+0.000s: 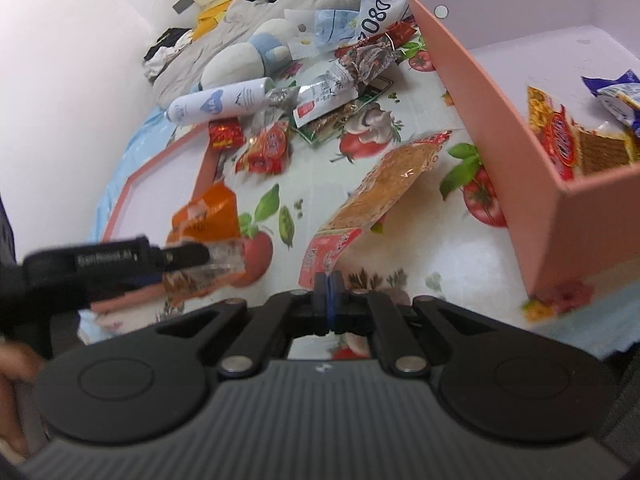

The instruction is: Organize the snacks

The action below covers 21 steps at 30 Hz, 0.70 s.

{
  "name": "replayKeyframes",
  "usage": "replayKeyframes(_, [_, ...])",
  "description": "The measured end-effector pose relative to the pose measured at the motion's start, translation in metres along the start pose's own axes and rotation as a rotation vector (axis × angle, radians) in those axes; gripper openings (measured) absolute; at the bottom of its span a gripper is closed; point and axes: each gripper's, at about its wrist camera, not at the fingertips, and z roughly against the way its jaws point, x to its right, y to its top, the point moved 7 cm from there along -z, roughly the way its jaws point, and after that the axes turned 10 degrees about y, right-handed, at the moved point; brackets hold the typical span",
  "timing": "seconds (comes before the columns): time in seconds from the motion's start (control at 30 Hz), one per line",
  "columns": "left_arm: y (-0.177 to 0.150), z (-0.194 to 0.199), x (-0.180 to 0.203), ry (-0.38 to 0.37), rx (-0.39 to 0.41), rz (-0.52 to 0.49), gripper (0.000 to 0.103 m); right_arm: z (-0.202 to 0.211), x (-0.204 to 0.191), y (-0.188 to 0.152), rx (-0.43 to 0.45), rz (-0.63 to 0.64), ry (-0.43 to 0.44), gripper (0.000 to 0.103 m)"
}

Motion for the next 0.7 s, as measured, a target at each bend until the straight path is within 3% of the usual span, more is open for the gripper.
replayKeyframes(0.17, [-0.006, 0.005, 0.009, -0.003, 0.001, -0.028, 0.046, 0.012, 0.004, -0.015, -0.042, 0.101, -0.111, 0.004])
replayKeyframes(0.33, [-0.012, -0.002, 0.018, 0.004, -0.014, -0.066, 0.046, 0.016, 0.025, -0.024, -0.058, 0.022, -0.151, 0.011])
replayKeyframes(0.43, [-0.013, -0.005, 0.019, 0.011, -0.014, -0.073, 0.046, 0.022, 0.024, -0.021, -0.023, 0.041, -0.164, 0.031])
replayKeyframes(0.5, [-0.012, -0.006, 0.018, 0.016, -0.014, -0.068, 0.046, 0.026, 0.02, -0.016, 0.01, 0.077, -0.17, 0.059])
replayKeyframes(0.57, [-0.011, -0.006, 0.015, 0.02, -0.012, -0.059, 0.046, 0.028, 0.012, -0.01, 0.048, 0.117, -0.164, 0.072])
replayKeyframes(0.6, [-0.011, -0.006, 0.014, 0.022, -0.01, -0.056, 0.046, 0.028, 0.008, -0.008, 0.061, 0.14, -0.154, 0.078])
replayKeyframes(0.7, [-0.009, -0.003, 0.009, 0.032, -0.002, -0.04, 0.046, 0.022, -0.007, -0.001, 0.086, 0.228, -0.123, 0.082])
